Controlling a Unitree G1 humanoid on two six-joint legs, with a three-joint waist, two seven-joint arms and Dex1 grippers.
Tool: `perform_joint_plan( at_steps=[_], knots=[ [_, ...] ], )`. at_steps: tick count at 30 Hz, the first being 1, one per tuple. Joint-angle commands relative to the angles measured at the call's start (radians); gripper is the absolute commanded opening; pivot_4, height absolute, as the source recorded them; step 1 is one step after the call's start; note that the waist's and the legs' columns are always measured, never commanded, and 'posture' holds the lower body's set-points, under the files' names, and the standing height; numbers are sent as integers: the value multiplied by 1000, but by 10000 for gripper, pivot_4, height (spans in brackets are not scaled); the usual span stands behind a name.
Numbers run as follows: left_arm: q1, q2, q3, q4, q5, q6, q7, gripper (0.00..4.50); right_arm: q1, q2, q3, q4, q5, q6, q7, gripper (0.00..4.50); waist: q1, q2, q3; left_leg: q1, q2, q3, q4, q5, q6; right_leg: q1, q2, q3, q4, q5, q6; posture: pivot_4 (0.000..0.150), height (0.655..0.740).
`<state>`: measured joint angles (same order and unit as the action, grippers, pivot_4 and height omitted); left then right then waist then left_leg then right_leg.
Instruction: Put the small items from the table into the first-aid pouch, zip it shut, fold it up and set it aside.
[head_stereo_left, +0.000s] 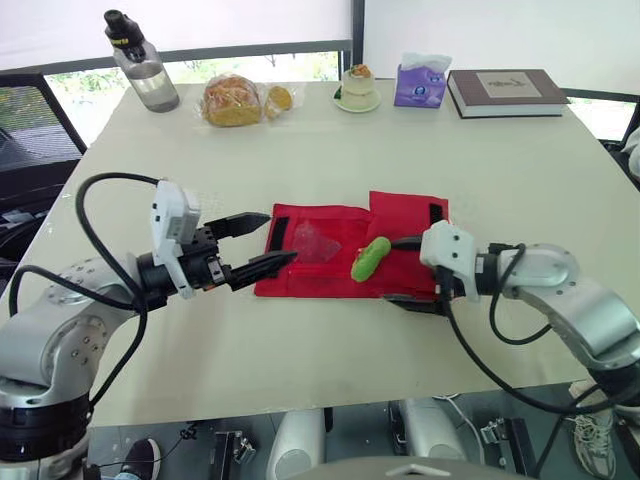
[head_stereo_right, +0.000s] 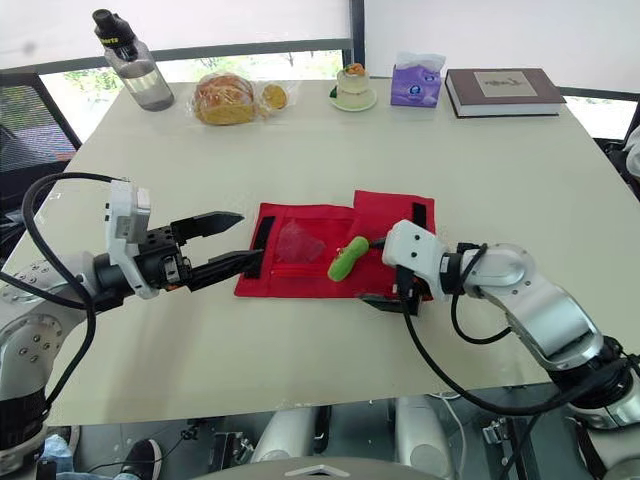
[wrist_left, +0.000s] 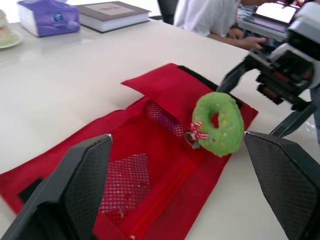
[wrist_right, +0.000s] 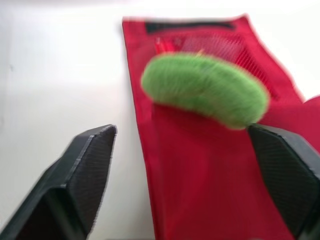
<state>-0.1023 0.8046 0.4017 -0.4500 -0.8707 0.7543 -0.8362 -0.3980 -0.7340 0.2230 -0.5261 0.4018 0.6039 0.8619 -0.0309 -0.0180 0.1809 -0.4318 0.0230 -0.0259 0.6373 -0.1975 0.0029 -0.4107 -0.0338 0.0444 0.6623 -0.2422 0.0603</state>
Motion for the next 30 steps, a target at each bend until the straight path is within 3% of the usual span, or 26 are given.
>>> perform_joint_plan(
  at_steps=[1, 9, 16, 26, 30],
  knots=[
    [60, -27, 50, 44, 7, 11, 63, 45000, 41, -16, -147, -32, 85, -61, 52, 44724, 0, 0, 0, 0, 0, 0, 0, 0, 0, 0, 0, 0, 0, 0, 0, 1500, 7400],
    [19, -61, 17, 231, 48, 110, 216, 45000, -3, 0, -237, -21, 174, -44, 63, 44724, 3, -1, 0, 0, 0, 0, 0, 0, 0, 0, 1, -1, 0, 0, 0, 1500, 7400],
    [-4, -109, 15, 259, -72, 265, 219, 45000, -28, 42, -265, -30, 258, -51, 60, 44724, 4, -1, -1, 0, 0, 0, 0, 0, 0, 0, 0, 0, 0, 0, 0, 1500, 7400],
    [-36, -168, -5, 308, -117, 411, 306, 45000, -71, 8, -257, -11, 283, -3, 70, 44724, 15, -1, -1, 0, 0, 0, 0, 0, 0, 0, 0, 0, 1, 0, 0, 1500, 7400],
    [-68, -222, 41, 314, -227, 480, 335, 45000, -75, -8, -250, -25, 291, 35, 55, 44724, 19, -1, -1, 1, -1, 0, 1, 0, 0, 1, -1, 0, 0, 0, 0, 1500, 7400]
  ],
)
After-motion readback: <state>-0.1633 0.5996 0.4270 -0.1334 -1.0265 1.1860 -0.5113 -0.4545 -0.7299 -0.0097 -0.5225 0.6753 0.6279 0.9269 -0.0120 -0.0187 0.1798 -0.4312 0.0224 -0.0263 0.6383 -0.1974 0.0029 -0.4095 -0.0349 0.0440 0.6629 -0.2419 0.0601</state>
